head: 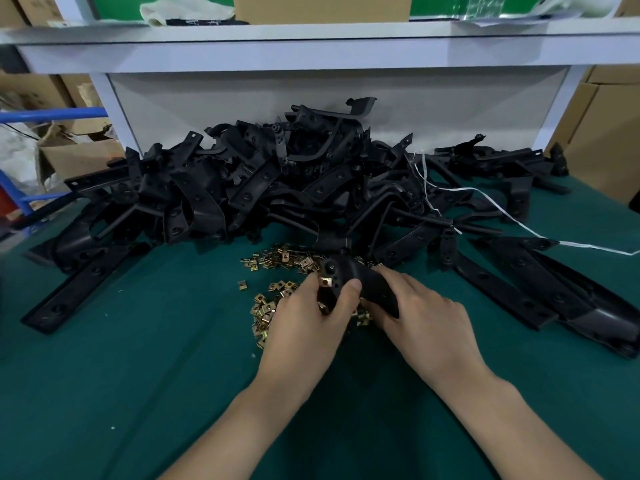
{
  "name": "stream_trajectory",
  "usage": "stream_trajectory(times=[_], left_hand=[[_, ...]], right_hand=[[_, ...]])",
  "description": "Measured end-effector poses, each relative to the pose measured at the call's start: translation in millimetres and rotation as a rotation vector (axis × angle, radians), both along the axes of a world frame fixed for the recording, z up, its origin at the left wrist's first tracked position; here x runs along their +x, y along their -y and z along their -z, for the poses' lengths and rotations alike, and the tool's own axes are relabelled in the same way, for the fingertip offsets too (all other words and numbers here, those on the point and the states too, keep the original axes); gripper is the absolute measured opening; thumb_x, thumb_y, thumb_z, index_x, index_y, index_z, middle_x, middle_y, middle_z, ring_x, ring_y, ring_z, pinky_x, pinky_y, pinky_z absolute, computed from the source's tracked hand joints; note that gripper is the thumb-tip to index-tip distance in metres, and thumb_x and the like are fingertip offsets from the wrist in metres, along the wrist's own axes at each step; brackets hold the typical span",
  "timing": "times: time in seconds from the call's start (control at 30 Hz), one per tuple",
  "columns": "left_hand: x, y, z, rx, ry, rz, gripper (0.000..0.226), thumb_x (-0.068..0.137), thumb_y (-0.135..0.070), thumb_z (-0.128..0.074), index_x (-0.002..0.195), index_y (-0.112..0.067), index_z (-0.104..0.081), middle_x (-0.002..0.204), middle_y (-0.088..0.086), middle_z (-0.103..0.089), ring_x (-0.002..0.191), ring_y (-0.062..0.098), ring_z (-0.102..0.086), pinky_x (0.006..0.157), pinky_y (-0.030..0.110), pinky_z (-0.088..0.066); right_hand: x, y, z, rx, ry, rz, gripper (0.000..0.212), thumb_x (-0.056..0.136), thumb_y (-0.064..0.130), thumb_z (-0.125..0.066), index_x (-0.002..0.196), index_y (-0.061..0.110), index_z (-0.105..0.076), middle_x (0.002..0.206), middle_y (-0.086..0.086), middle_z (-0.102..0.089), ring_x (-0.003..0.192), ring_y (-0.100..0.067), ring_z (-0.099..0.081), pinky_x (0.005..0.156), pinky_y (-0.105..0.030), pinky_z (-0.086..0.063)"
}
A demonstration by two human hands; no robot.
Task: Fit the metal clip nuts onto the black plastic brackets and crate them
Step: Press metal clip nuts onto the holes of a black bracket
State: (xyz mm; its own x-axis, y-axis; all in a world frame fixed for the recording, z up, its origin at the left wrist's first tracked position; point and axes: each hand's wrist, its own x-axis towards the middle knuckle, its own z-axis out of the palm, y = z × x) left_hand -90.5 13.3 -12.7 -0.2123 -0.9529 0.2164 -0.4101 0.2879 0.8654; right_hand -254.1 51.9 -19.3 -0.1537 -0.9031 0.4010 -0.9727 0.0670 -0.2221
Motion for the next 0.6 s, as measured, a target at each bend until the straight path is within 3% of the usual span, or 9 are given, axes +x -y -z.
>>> stream_trajectory(times=[0.07, 0.17, 0.3, 0.6], left_hand=[[-0.2, -0.6, 0.5, -0.065, 0.085, -0.062, 0.042, 0.090, -0.069, -0.048, 0.076, -0.030, -0.056, 0.061, -0.018, -0.062, 0.058, 0.004, -0.057, 0.051, 0.019, -0.040], [-1.3, -1.9, -0.3, -0.104, 0.148, -0.102, 0.044, 0.092, -0.063, -0.049, 0.069, -0.027, -0.050, 0.049, -0.008, -0.051, 0.049, 0.010, -0.050, 0.044, 0.020, -0.030], [-3.5, -2.6, -0.4, -0.079, 0.173, -0.114, 0.045, 0.093, -0.061, -0.048, 0.067, -0.025, -0.045, 0.050, -0.006, -0.046, 0.050, 0.015, -0.045, 0.051, 0.033, -0.034], [-3.4, -1.1, 4.6, -0.115, 0.167, -0.080, 0.041, 0.096, -0.056, -0.046, 0.068, -0.026, -0.046, 0.048, -0.007, -0.046, 0.046, 0.013, -0.045, 0.050, 0.033, -0.032]], right_hand=[[1.1, -0.2, 0.2, -0.029, -0.021, 0.008, 0.049, 0.087, 0.053, -0.067, 0.131, 0.034, -0.056, 0.105, 0.016, -0.070, 0.074, -0.013, -0.070, 0.050, -0.025, -0.034], [2.1, -0.2, 0.4, -0.047, -0.043, 0.011, 0.049, 0.084, 0.050, -0.071, 0.127, 0.032, -0.058, 0.100, 0.015, -0.071, 0.070, -0.013, -0.070, 0.049, -0.024, -0.033], [1.4, -0.3, 0.3, -0.033, -0.041, 0.005, 0.049, 0.086, 0.050, -0.070, 0.130, 0.033, -0.057, 0.104, 0.016, -0.070, 0.076, -0.013, -0.071, 0.051, -0.026, -0.038], [0.6, 0.0, -1.0, 0.033, -0.022, -0.013, 0.050, 0.091, 0.056, -0.060, 0.136, 0.038, -0.051, 0.111, 0.018, -0.068, 0.087, -0.011, -0.070, 0.055, -0.025, -0.037]])
